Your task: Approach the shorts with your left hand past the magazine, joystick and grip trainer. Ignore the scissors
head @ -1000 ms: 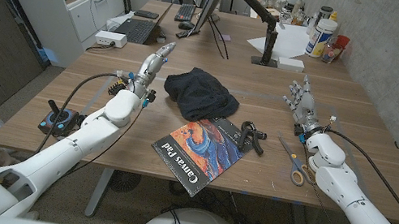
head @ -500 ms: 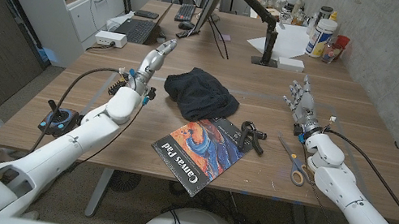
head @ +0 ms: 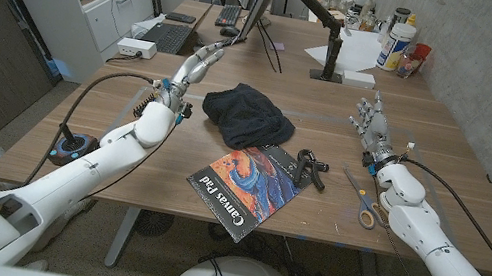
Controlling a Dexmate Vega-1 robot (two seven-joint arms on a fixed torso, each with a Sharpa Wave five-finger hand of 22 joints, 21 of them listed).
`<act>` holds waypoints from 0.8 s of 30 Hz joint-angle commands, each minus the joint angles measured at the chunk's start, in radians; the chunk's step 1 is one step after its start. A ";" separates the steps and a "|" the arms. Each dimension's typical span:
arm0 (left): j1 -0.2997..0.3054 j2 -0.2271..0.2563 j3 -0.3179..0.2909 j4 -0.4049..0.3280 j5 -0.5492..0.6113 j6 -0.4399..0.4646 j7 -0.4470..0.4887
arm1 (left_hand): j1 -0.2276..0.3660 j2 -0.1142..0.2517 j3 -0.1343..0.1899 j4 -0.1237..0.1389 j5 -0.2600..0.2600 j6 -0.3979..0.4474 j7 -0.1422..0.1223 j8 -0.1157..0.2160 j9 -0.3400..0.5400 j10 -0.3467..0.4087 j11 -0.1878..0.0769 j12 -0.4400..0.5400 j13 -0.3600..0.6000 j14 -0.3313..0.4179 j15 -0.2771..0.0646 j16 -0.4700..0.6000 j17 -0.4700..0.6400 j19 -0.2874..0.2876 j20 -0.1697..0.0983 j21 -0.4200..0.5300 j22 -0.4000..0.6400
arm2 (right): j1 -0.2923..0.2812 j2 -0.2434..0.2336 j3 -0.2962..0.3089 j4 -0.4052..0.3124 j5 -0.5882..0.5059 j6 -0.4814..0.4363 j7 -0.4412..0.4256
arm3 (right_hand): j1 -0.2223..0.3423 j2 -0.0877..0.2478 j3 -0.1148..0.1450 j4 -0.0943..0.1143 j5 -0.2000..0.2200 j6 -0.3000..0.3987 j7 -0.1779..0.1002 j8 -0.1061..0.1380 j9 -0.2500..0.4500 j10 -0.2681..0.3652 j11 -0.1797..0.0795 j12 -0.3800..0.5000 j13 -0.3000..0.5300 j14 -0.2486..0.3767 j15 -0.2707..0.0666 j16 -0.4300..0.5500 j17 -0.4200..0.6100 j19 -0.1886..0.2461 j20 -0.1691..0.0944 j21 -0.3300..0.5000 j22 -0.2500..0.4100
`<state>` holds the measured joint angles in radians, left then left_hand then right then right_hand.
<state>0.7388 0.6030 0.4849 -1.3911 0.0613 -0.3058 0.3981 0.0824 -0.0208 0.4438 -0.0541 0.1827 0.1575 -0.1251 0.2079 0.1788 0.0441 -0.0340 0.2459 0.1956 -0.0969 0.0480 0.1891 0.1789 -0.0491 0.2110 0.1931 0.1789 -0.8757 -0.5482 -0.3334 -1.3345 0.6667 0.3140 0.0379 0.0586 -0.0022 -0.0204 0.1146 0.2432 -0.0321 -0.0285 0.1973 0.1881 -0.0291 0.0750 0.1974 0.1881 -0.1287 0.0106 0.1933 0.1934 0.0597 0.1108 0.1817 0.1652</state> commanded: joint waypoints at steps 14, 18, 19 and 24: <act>-0.058 0.054 0.045 -0.009 0.195 0.022 0.037 | 0.012 0.001 0.002 -0.009 -0.003 0.018 -0.002 0.003 0.003 0.019 0.000 0.009 0.003 0.000 -0.008 0.004 0.003 -0.004 0.003 0.002 0.003 | -0.013 -0.016 0.002 -0.026 -0.014 0.001 -0.009 | 0.010 0.007 -0.003 -0.004 0.005 0.003 0.000 0.002 0.002 -0.007 -0.005 0.002 0.005 -0.011 -0.004 0.003 0.001 -0.006 0.004 0.004 0.004; -0.068 0.061 0.051 -0.007 0.215 0.029 0.037 | 0.012 0.001 0.002 -0.009 -0.003 0.019 -0.002 0.002 0.003 0.020 0.001 0.009 0.003 0.001 -0.009 0.004 0.003 -0.004 0.003 0.002 0.003 | -0.015 -0.028 -0.003 -0.037 -0.044 0.010 -0.021 | 0.010 0.007 -0.003 -0.004 0.005 0.003 -0.002 0.002 0.002 -0.007 -0.004 0.002 0.005 -0.012 -0.004 0.003 0.001 -0.006 0.004 0.004 0.004; -0.076 0.065 0.055 -0.005 0.222 0.030 0.030 | 0.012 0.001 0.002 -0.010 -0.003 0.019 -0.001 0.002 0.003 0.020 0.001 0.009 0.003 0.001 -0.009 0.004 0.003 -0.004 0.003 0.002 0.003 | -0.017 -0.036 -0.004 -0.045 -0.050 0.008 -0.019 | 0.011 0.007 -0.003 -0.004 0.005 0.003 -0.002 0.002 0.002 -0.007 -0.004 0.002 0.005 -0.012 -0.004 0.003 0.001 -0.006 0.004 0.004 0.004; -0.083 0.069 0.061 -0.010 0.233 0.039 0.023 | 0.012 0.001 0.001 -0.011 -0.003 0.018 -0.001 0.000 0.003 0.020 -0.003 0.008 0.003 0.001 -0.008 0.003 0.003 -0.004 0.003 0.002 0.003 | -0.024 -0.044 -0.004 -0.060 -0.067 0.006 -0.040 | 0.011 0.008 -0.004 -0.005 0.004 0.004 -0.001 0.002 0.002 -0.007 -0.005 0.002 0.005 -0.024 -0.006 -0.001 0.001 -0.016 0.000 0.001 0.004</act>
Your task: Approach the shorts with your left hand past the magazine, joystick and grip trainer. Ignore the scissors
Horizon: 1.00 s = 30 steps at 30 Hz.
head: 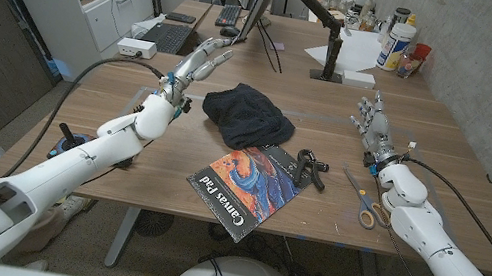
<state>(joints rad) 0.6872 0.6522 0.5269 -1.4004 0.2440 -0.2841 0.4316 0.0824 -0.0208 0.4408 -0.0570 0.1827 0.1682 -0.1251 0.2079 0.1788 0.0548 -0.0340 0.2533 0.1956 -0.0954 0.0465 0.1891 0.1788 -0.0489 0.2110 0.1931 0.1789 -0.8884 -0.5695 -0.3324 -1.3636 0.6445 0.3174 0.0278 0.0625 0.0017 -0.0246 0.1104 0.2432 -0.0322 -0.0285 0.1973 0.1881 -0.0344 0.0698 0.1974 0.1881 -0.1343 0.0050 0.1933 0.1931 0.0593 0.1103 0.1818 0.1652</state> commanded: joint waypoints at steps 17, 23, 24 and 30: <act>-0.085 0.013 0.071 0.014 0.105 0.046 -0.050 | 0.013 0.002 0.005 -0.011 -0.003 0.007 -0.001 -0.004 0.003 0.006 -0.003 -0.004 0.003 0.000 -0.007 0.003 0.003 -0.005 0.003 0.002 0.002 | -0.044 -0.046 0.016 -0.060 -0.039 0.019 -0.026 | 0.008 0.005 -0.001 -0.002 0.004 0.003 -0.002 0.001 0.002 -0.003 0.002 0.002 0.005 -0.021 0.000 -0.001 0.002 -0.019 0.001 0.001 0.004; -0.108 0.008 0.086 0.027 0.122 0.042 -0.055 | 0.014 0.002 0.005 -0.012 -0.003 0.004 0.000 -0.006 0.003 0.003 -0.001 -0.006 0.003 0.000 -0.007 0.003 0.002 -0.005 0.003 0.002 0.002 | -0.050 -0.049 0.021 -0.063 -0.038 0.026 -0.025 | 0.008 0.005 -0.002 -0.002 0.004 0.004 -0.002 0.001 0.002 -0.004 0.001 0.002 0.005 -0.022 -0.001 -0.001 0.002 -0.019 0.001 0.002 0.004; -0.108 0.008 0.086 0.028 0.122 0.041 -0.055 | 0.014 0.002 0.005 -0.012 -0.003 0.004 0.001 -0.006 0.003 0.003 -0.001 -0.006 0.003 0.000 -0.007 0.003 0.002 -0.005 0.003 0.002 0.002 | -0.050 -0.049 0.021 -0.063 -0.038 0.027 -0.025 | 0.008 0.005 -0.002 -0.002 0.004 0.003 -0.001 0.001 0.002 -0.003 0.001 0.002 0.005 -0.021 0.000 0.000 0.002 -0.019 0.001 0.002 0.004; -0.126 0.003 0.098 0.047 0.130 0.030 -0.059 | 0.014 0.003 0.005 -0.013 -0.003 0.005 0.000 -0.006 0.004 0.002 -0.003 -0.007 0.003 0.000 -0.007 0.003 0.002 -0.005 0.003 0.002 0.002 | -0.048 -0.037 0.025 -0.054 -0.014 0.031 -0.011 | 0.008 0.005 -0.003 -0.002 0.003 0.004 -0.001 0.001 0.002 -0.004 0.003 0.002 0.005 -0.022 -0.001 0.000 0.002 -0.019 0.001 0.002 0.004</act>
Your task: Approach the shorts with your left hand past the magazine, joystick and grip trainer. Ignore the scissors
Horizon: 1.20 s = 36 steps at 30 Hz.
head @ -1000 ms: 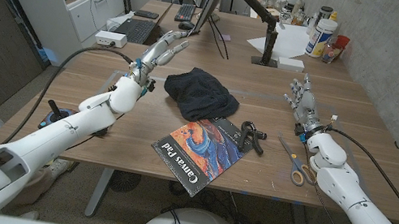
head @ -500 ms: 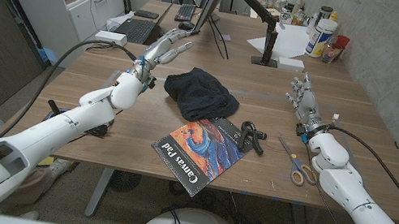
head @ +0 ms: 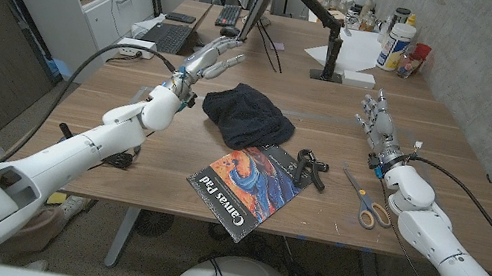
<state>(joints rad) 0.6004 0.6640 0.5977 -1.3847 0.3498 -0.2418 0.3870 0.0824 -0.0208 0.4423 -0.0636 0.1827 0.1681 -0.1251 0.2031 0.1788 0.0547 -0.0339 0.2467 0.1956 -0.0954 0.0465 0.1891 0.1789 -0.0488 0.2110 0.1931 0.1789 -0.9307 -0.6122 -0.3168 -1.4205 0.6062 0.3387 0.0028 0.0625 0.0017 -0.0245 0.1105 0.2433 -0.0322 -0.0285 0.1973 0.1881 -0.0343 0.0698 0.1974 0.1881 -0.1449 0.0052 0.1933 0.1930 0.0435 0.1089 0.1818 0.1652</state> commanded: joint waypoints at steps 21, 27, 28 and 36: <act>-0.116 -0.009 0.084 0.075 0.068 -0.033 -0.090 | 0.013 0.002 0.002 -0.011 -0.004 -0.005 -0.001 -0.009 0.004 -0.014 0.002 -0.010 0.003 -0.015 -0.001 -0.003 0.003 -0.008 0.004 0.002 0.002 | 0.007 0.017 0.006 0.014 0.025 0.020 0.025 | 0.009 0.007 -0.004 -0.003 0.003 0.006 -0.004 0.002 0.002 -0.005 0.001 0.002 0.005 -0.014 -0.002 0.000 0.002 -0.004 0.001 0.003 0.004; -0.125 -0.008 0.097 0.068 0.080 -0.022 -0.119 | 0.012 0.001 0.001 -0.012 -0.004 -0.006 0.000 -0.010 0.004 -0.020 0.001 -0.013 0.003 -0.020 -0.001 -0.004 0.003 -0.011 0.004 0.001 0.002 | 0.003 0.022 0.015 0.010 0.068 0.011 0.052 | 0.010 0.007 -0.005 -0.004 0.002 0.007 -0.004 0.002 0.002 -0.006 0.003 0.002 0.005 -0.013 -0.001 0.001 0.002 -0.005 0.001 0.003 0.004; -0.125 -0.008 0.097 0.068 0.080 -0.022 -0.119 | 0.011 0.001 0.001 -0.012 -0.004 -0.009 0.001 -0.011 0.004 -0.022 0.000 -0.014 0.003 -0.022 -0.001 -0.005 0.003 -0.012 0.004 0.001 0.002 | 0.003 0.022 0.015 0.010 0.068 0.011 0.052 | 0.010 0.007 -0.005 -0.004 0.002 0.007 -0.003 0.002 0.002 -0.005 0.005 0.002 0.005 -0.013 0.000 0.001 0.002 -0.005 0.002 0.003 0.004; -0.139 -0.006 0.114 0.056 0.102 0.002 -0.157 | 0.009 0.001 0.000 -0.015 -0.004 -0.037 0.002 -0.020 0.004 -0.047 0.001 -0.025 0.003 -0.040 0.003 -0.008 0.003 -0.022 0.004 -0.002 0.002 | 0.004 0.019 0.017 0.017 0.068 0.023 0.066 | 0.010 0.007 -0.006 -0.004 0.002 0.009 -0.004 0.002 0.002 -0.006 0.002 0.002 0.005 -0.014 -0.002 0.001 0.002 -0.004 0.002 0.004 0.004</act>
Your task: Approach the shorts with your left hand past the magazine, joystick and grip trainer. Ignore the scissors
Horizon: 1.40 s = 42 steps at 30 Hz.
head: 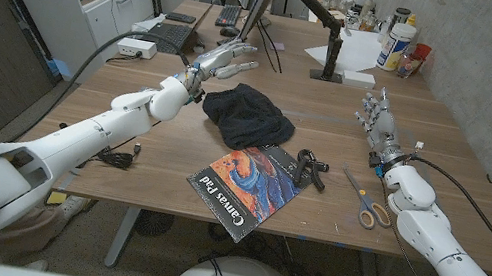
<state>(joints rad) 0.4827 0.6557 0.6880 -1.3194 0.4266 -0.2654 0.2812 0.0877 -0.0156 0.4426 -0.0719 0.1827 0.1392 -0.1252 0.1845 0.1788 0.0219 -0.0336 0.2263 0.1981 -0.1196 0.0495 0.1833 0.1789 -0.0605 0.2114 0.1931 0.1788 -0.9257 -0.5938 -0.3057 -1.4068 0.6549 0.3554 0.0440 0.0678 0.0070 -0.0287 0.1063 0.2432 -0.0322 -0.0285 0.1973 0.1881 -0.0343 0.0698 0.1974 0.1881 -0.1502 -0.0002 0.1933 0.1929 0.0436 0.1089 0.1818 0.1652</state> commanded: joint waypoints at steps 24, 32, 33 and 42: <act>-0.033 -0.017 0.053 0.011 0.045 -0.003 -0.051 | 0.002 0.003 0.000 -0.012 -0.004 0.015 0.000 0.012 0.004 0.015 0.002 0.006 0.002 0.000 -0.007 0.010 0.003 -0.012 0.002 0.002 0.003 | -0.030 -0.029 0.021 -0.040 0.014 0.012 0.020 | 0.004 0.003 -0.004 0.000 0.001 0.012 -0.004 0.002 0.002 -0.008 0.002 0.002 0.004 -0.013 0.002 0.001 0.002 -0.007 0.001 0.003 0.004; -0.039 -0.027 0.060 0.044 0.037 -0.032 -0.047 | 0.003 0.005 0.001 -0.014 -0.004 0.017 -0.002 0.011 0.004 0.016 -0.001 0.005 0.002 0.001 -0.009 0.009 0.003 -0.008 0.002 0.004 0.003 | -0.035 -0.033 0.024 -0.054 0.014 0.011 0.020 | 0.002 0.003 -0.005 0.000 0.001 0.013 -0.004 0.002 0.002 -0.007 0.001 0.002 0.004 -0.014 0.002 0.001 0.002 -0.007 0.001 0.004 0.004; -0.047 -0.036 0.068 0.070 0.044 -0.040 -0.038 | 0.003 0.005 0.001 -0.015 -0.004 0.019 -0.002 0.012 0.004 0.019 0.001 0.007 0.002 0.003 -0.010 0.010 0.003 -0.007 0.002 0.004 0.003 | -0.036 -0.034 0.024 -0.058 0.015 0.009 0.019 | 0.002 0.004 -0.006 0.000 0.001 0.013 -0.004 0.002 0.002 -0.007 0.001 0.002 0.004 -0.014 0.002 0.001 0.002 -0.007 0.001 0.004 0.004; -0.053 -0.045 0.081 0.098 0.038 -0.025 -0.055 | 0.004 0.006 0.002 -0.017 -0.004 0.030 0.002 0.015 0.004 0.025 -0.002 0.008 0.002 0.006 -0.012 0.010 0.002 -0.003 0.002 0.006 0.003 | -0.034 -0.041 0.022 -0.064 0.010 0.001 0.022 | 0.001 0.004 -0.007 0.001 0.001 0.014 -0.004 0.002 0.002 -0.006 0.004 0.003 0.004 -0.014 0.003 0.001 0.002 -0.008 0.002 0.004 0.004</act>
<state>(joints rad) 0.4397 0.6261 0.7520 -1.2653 0.4670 -0.2861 0.2319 0.0877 -0.0156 0.4425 -0.0801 0.1827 0.1593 -0.1234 0.1925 0.1788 0.0425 -0.0357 0.2302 0.1978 -0.1167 0.0396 0.1891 0.1789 -0.0686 0.2122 0.1931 0.1789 -0.9573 -0.6250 -0.2843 -1.4563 0.6682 0.3662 0.0648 0.0677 0.0070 -0.0287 0.1063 0.2432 -0.0212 -0.0286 0.1973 0.1881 -0.0343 0.0697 0.1974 0.1880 -0.1555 0.0052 0.1933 0.1928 0.0436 0.1089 0.1818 0.1652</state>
